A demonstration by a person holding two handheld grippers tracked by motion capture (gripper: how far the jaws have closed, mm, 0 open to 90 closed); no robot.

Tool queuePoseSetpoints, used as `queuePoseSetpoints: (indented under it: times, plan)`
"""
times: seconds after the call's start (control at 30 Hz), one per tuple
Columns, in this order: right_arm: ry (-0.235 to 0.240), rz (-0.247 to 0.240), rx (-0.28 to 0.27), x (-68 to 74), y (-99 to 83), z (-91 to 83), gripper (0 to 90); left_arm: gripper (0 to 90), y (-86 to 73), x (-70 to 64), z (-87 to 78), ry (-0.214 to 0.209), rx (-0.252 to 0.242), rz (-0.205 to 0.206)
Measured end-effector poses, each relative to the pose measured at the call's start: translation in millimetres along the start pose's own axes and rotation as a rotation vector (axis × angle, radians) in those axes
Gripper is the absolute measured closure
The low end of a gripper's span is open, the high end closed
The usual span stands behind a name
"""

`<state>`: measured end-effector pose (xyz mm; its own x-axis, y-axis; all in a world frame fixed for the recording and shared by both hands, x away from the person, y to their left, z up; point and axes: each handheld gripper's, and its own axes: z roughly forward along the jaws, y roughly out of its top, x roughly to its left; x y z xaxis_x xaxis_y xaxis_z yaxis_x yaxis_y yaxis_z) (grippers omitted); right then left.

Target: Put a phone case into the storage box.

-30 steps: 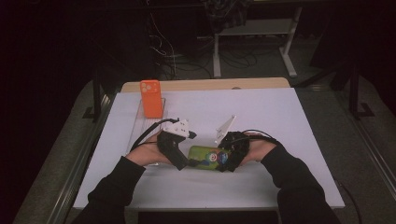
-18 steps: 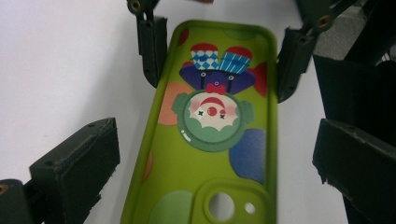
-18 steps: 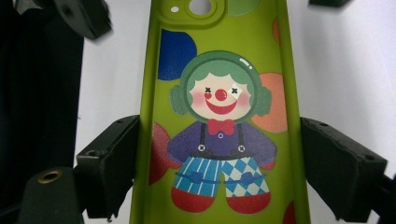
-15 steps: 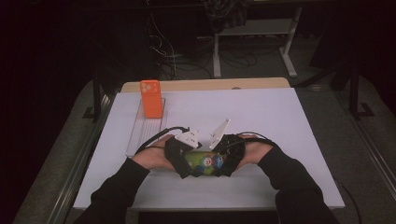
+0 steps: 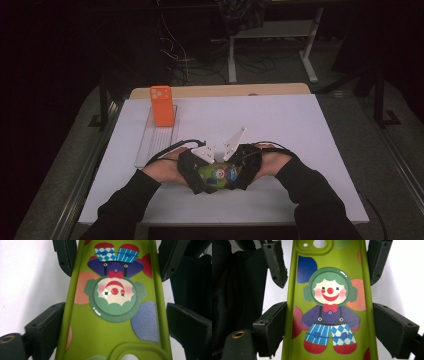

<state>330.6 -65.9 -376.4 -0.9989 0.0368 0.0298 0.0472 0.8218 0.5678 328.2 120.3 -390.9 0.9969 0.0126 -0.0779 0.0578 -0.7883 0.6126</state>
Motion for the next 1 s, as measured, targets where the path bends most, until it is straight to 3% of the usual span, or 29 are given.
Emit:
queuePoseSetpoints:
  times: [0.03, 0.17, 0.6, 0.7, 0.87, 1.0]
  plan:
    - [0.003, 0.003, 0.001, 0.4, 0.1, -0.1, 15.1, 6.9, -0.3, -0.9, 0.9, -0.002, -0.010, -0.016]
    - [0.001, -0.015, -0.005, 0.8, 1.2, 0.3, 15.1, 13.0, -0.7, -0.6, 1.5, 0.007, 0.001, -0.004]
    - [0.002, -0.017, -0.008, 0.9, -0.2, 0.7, 14.5, 15.2, -1.3, 1.3, 0.8, -0.018, -0.006, -0.011]
    - [0.003, 0.004, -0.029, 0.3, -2.6, -1.9, 12.5, 15.4, -1.6, 3.9, -3.0, -0.016, -0.008, -0.007]
    - [-0.018, 0.079, -0.050, -3.9, -11.6, -10.1, 3.7, 15.4, -4.9, 6.8, -8.1, 0.030, -0.005, -0.029]
    - [-0.079, 0.161, -0.081, -6.4, -22.6, -21.1, 1.8, 15.3, -8.9, 7.8, -10.5, 0.073, -0.012, -0.079]
